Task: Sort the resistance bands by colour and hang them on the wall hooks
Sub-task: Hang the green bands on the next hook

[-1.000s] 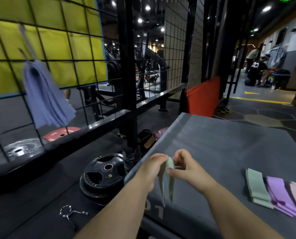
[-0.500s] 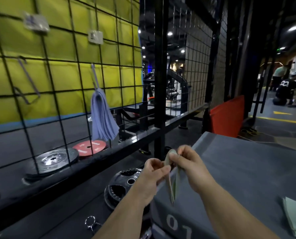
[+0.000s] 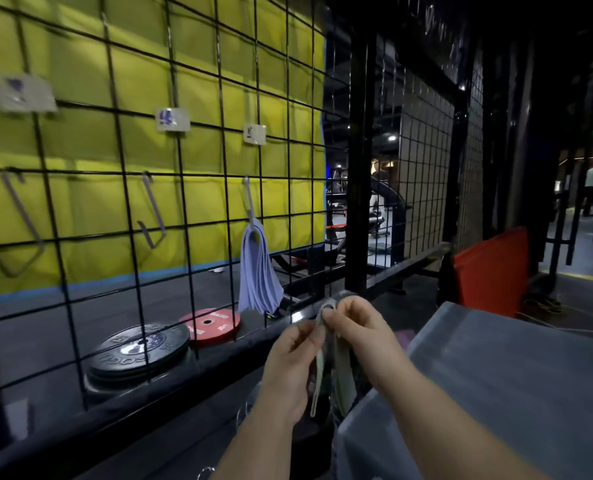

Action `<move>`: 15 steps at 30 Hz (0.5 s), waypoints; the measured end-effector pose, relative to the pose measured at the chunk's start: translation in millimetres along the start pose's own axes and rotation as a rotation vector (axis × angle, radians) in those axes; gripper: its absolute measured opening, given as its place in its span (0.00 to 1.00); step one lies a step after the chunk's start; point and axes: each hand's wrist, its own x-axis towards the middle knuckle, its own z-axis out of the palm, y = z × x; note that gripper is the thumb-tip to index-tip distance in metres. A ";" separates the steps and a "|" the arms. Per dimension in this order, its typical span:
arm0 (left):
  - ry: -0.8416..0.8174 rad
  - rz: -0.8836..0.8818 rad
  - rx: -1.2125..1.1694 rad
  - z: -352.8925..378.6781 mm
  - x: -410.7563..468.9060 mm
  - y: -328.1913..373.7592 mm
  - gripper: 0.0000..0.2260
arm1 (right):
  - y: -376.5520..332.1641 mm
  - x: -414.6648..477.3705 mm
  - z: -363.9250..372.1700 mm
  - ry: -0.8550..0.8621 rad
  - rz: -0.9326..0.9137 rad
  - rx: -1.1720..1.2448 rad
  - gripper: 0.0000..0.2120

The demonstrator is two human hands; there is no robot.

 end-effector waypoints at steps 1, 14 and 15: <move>0.025 0.020 -0.003 -1.7 0.3 4.8 0.15 | -2.4 2.7 5.2 -0.015 -0.008 -0.001 0.16; 0.283 0.320 -0.005 -28.3 -12.5 75.2 0.11 | -44.8 24.1 69.7 -0.243 -0.098 0.047 0.11; 0.311 0.356 0.003 -30.7 -14.4 81.6 0.10 | -51.0 24.9 76.0 -0.246 -0.119 0.045 0.10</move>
